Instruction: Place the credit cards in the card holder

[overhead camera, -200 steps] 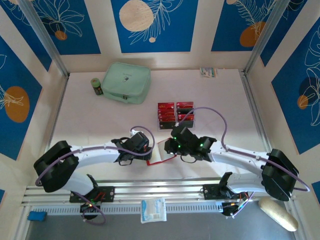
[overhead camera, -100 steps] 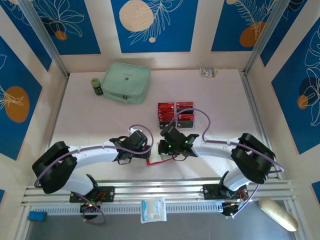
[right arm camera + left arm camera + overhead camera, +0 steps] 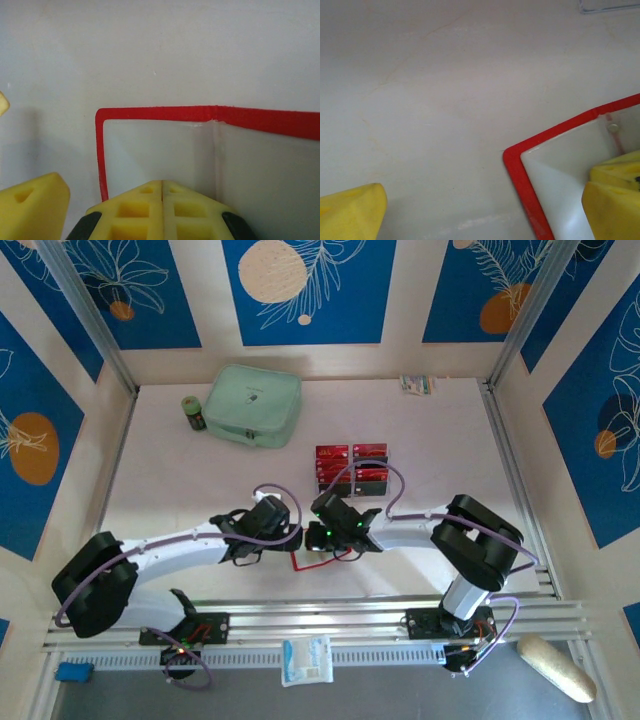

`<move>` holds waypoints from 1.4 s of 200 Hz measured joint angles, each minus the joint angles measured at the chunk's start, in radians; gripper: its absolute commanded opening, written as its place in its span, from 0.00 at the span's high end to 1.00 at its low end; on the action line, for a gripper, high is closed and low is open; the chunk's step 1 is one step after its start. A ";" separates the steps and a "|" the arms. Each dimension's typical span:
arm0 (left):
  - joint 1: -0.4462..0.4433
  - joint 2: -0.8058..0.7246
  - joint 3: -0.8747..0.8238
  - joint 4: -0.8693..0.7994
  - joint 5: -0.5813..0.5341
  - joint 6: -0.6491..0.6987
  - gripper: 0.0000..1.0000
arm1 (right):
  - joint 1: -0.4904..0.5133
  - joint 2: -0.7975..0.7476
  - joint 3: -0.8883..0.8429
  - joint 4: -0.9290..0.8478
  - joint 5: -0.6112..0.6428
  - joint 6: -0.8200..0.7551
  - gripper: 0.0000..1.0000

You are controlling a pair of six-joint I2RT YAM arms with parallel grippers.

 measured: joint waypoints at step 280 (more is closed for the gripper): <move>0.001 0.180 0.036 0.009 -0.018 -0.109 0.00 | -0.103 -0.280 -0.260 -0.018 0.012 0.049 1.00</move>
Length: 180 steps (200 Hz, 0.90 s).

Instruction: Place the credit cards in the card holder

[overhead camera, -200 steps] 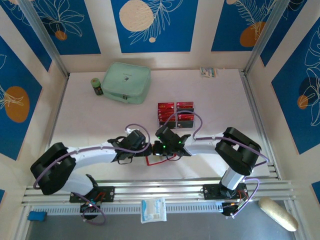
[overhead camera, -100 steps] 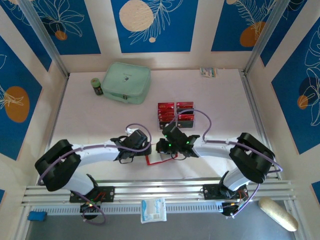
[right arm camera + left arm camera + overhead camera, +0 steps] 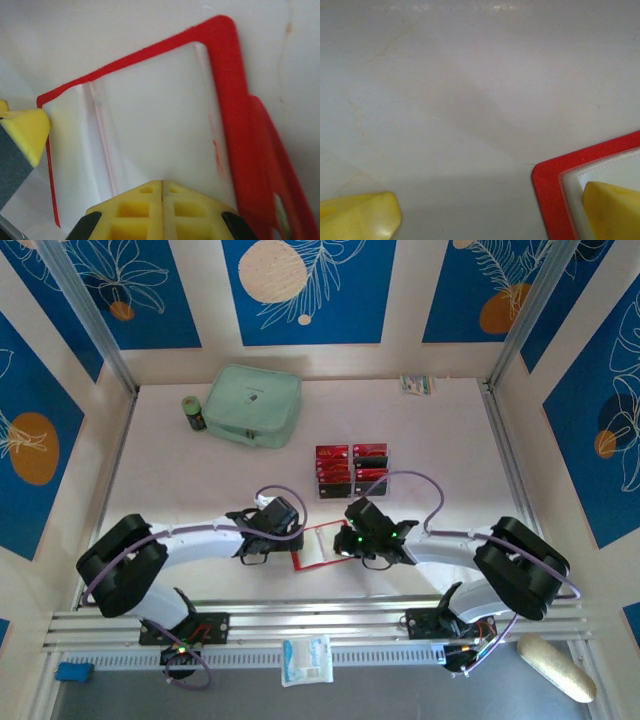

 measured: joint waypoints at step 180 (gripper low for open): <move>0.008 0.010 0.039 -0.052 0.027 0.066 0.00 | 0.069 0.142 0.140 0.011 -0.008 -0.060 1.00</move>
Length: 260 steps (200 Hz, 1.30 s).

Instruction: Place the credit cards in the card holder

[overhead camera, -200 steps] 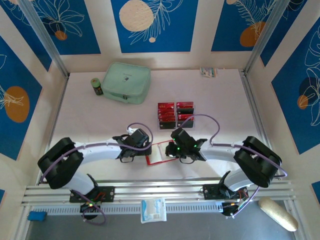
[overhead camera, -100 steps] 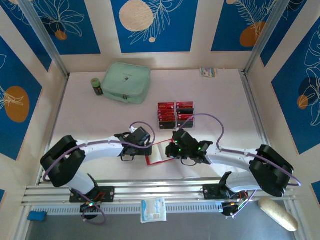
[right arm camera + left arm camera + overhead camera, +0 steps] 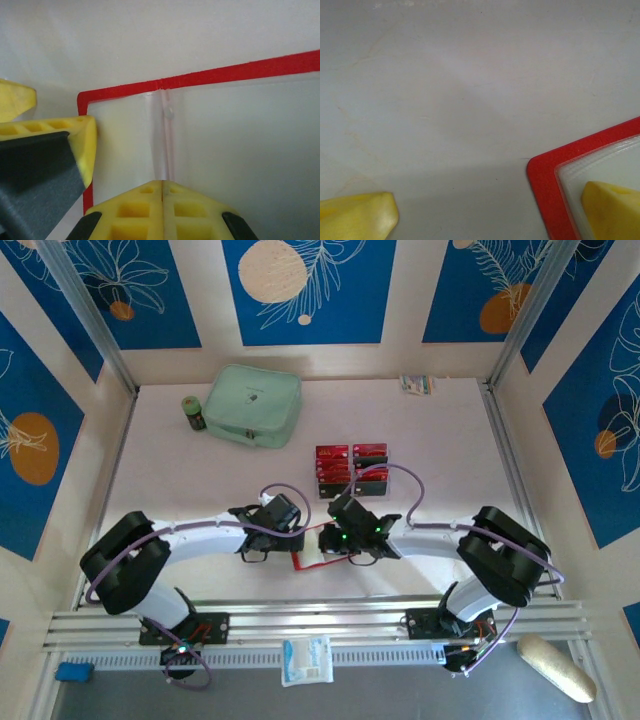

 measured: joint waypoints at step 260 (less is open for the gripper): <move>-0.048 -0.174 -0.170 0.245 0.120 -0.262 0.00 | 0.014 0.068 0.013 0.077 -0.021 0.039 1.00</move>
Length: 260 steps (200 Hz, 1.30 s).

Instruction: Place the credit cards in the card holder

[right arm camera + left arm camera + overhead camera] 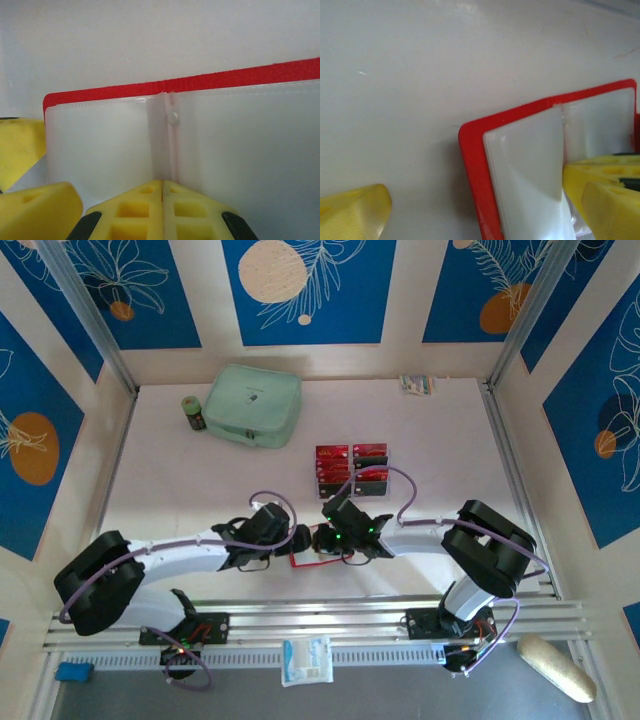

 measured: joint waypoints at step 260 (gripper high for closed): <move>0.005 0.136 0.142 -0.199 -0.030 0.278 0.00 | -0.101 -0.319 -0.098 -0.211 0.041 -0.011 0.89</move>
